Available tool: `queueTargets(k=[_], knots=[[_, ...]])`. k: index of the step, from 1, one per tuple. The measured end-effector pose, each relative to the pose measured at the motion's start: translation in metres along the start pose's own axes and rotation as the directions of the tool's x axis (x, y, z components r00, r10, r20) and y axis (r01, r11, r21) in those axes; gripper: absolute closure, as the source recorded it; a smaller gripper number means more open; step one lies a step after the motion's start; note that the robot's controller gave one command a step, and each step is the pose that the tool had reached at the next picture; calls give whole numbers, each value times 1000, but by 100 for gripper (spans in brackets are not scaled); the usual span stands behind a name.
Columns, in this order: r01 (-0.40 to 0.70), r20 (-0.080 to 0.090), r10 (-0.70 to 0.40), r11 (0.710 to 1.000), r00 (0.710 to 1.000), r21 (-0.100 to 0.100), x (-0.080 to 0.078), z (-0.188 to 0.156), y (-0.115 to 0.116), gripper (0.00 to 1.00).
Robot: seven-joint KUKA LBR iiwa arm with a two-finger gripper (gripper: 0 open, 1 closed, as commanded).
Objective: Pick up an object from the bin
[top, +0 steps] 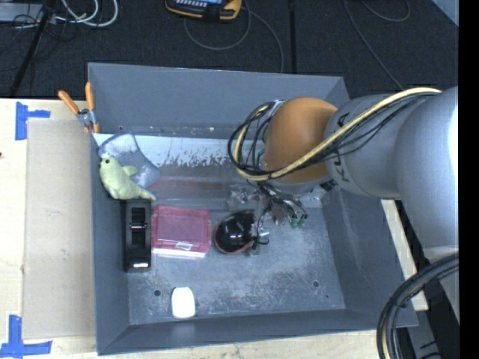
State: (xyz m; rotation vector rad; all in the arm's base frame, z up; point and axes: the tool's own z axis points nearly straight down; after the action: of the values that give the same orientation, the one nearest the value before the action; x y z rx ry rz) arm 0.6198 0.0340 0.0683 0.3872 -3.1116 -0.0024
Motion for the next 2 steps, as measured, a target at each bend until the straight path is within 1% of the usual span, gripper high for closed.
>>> queueTargets(k=[1, 2], knots=[[-38, 7, 37, 999, 999, 1, 1, -1, -3, 100], [-37, 7, 37, 999, 999, 1, 1, -1, -3, 100]])
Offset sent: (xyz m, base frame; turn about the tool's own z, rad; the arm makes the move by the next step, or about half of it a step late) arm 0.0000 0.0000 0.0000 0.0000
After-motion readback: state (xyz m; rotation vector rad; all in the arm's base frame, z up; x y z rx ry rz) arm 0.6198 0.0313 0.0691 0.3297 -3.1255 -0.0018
